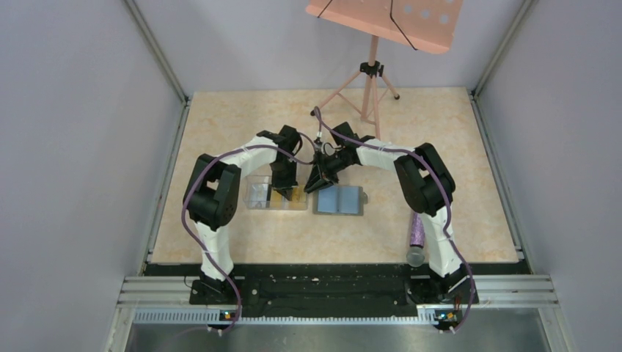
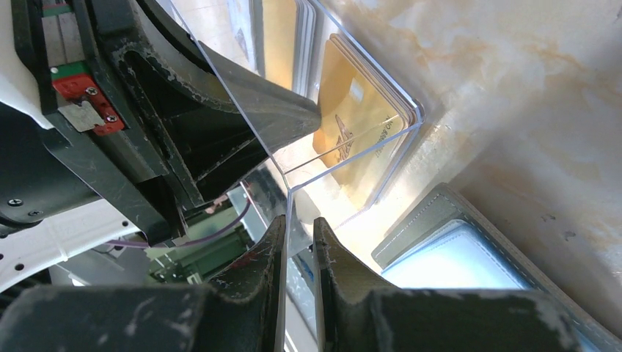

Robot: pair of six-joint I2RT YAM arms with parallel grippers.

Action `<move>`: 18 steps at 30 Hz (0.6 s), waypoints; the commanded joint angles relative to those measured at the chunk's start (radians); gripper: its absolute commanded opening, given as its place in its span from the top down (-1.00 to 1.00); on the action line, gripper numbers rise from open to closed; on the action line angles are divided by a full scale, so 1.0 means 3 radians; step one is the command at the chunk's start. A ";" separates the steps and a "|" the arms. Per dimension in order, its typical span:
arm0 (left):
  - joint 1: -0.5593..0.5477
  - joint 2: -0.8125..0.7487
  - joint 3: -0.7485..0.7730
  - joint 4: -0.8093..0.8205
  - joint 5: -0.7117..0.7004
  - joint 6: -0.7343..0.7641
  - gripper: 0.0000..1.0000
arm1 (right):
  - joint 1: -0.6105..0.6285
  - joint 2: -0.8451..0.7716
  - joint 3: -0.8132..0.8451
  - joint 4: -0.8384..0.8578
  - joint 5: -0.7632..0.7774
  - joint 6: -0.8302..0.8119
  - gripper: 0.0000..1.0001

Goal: Put the credit cards into the card holder
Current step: Pick up the credit card from the storage box.

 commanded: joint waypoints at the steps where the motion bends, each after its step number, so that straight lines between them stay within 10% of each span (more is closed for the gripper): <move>1: -0.0034 -0.0077 -0.0068 0.0227 0.0182 -0.0009 1.00 | -0.0015 -0.0085 -0.0030 0.0095 0.0031 -0.0107 0.78; 18: -0.0118 -0.0332 0.0164 0.0041 0.0011 -0.0023 1.00 | -0.0016 -0.0084 -0.0045 0.0095 0.0031 -0.0111 0.78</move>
